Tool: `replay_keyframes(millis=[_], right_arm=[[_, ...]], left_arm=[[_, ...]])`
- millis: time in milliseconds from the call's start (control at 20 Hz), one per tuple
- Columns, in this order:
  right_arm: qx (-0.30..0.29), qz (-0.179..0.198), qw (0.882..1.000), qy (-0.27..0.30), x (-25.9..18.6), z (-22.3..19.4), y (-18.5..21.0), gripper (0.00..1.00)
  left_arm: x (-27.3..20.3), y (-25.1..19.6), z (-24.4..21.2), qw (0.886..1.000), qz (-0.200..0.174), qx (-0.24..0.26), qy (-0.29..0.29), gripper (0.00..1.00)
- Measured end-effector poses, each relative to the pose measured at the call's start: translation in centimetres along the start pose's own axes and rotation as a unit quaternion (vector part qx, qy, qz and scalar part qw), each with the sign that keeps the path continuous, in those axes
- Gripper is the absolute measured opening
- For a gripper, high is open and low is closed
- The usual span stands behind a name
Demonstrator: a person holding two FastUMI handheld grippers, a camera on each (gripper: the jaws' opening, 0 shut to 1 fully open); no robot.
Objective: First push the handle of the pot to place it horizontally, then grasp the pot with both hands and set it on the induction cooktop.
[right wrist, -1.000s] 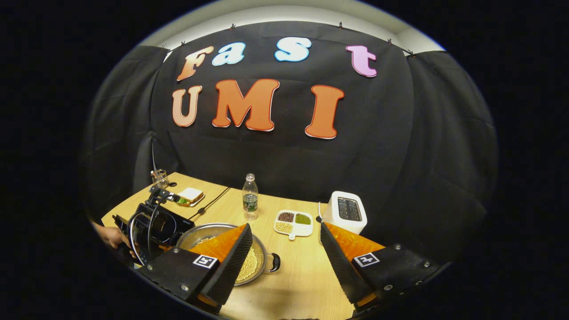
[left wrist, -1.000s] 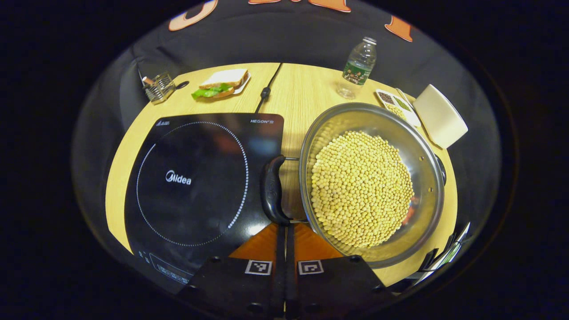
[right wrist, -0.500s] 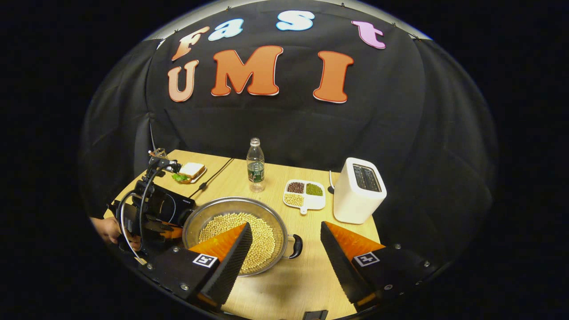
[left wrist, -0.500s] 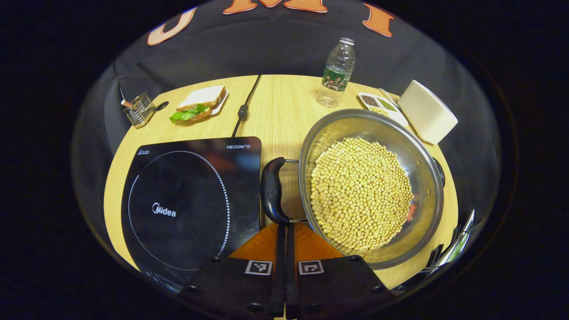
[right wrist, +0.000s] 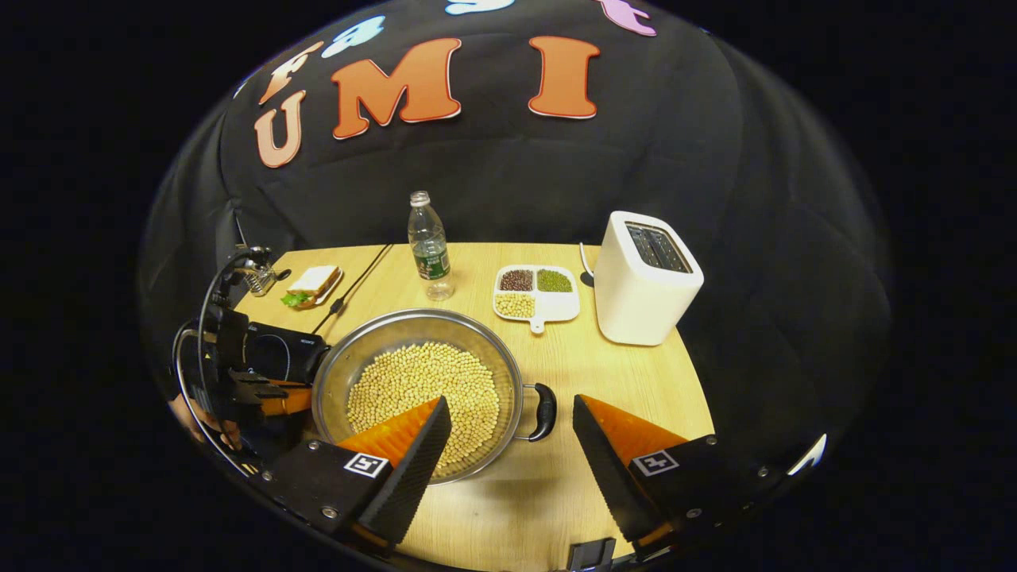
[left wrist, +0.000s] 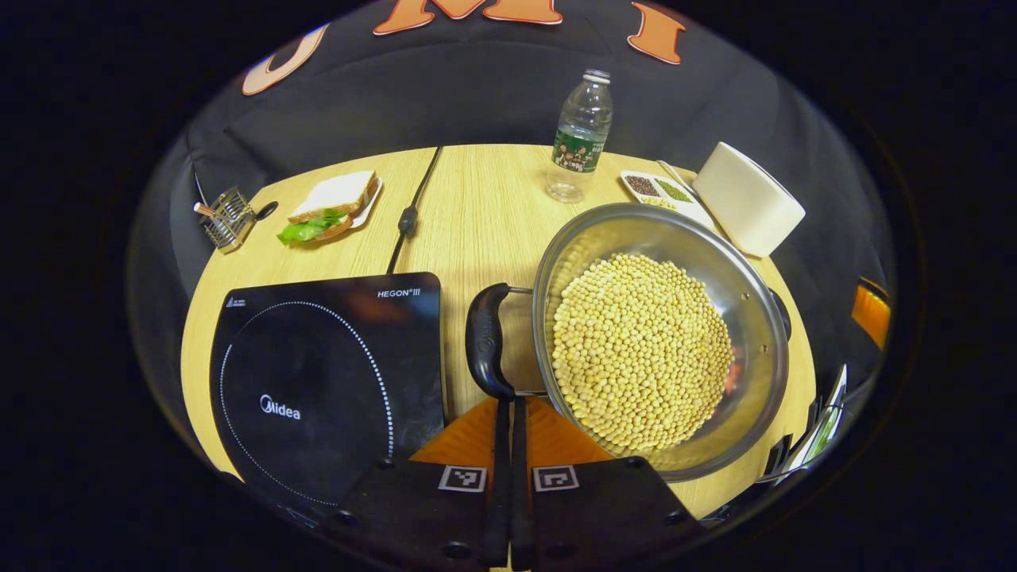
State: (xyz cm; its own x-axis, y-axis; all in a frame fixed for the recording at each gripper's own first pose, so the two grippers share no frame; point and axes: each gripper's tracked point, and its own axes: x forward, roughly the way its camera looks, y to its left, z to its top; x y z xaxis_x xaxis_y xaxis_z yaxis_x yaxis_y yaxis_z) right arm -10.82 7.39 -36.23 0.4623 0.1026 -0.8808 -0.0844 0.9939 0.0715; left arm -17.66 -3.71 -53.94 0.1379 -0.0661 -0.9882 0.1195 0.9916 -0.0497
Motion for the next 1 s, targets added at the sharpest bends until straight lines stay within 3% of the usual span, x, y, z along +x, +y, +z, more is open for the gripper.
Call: replay_keyframes(millis=[200,300,550,650,850,900,1000], right_arm=[[0.008,-0.005,0.999,0.032,1.9,-1.2,-0.5,0.96],[0.011,-0.007,0.999,0.046,2.9,-1.8,-0.8,0.96],[0.018,-0.012,0.997,0.073,4.5,-3.1,-1.4,0.96],[0.017,-0.015,0.996,0.082,5.3,-3.6,-1.4,0.96],[0.017,-0.026,0.995,0.098,6.5,-4.5,-2.0,0.96],[0.019,-0.028,0.994,0.102,6.8,-4.8,-2.0,0.96],[0.023,-0.029,0.993,0.110,7.4,-5.2,-2.2,0.96]], left_arm=[[-0.9,-0.7,0.2,0.999,-0.035,-0.008,-0.009,0.08],[-1.9,-0.3,0.8,0.999,-0.040,-0.005,-0.023,0.13],[-3.6,-0.1,3.7,0.996,-0.059,-0.016,-0.067,0.75],[-3.0,-0.2,4.5,0.995,-0.065,-0.015,-0.072,0.91],[0.3,-0.6,4.6,0.998,-0.043,-0.004,-0.051,0.91],[1.2,-0.7,4.4,0.998,-0.039,-0.005,-0.046,0.95],[2.3,-1.3,4.2,0.998,-0.043,-0.010,-0.040,0.92]])
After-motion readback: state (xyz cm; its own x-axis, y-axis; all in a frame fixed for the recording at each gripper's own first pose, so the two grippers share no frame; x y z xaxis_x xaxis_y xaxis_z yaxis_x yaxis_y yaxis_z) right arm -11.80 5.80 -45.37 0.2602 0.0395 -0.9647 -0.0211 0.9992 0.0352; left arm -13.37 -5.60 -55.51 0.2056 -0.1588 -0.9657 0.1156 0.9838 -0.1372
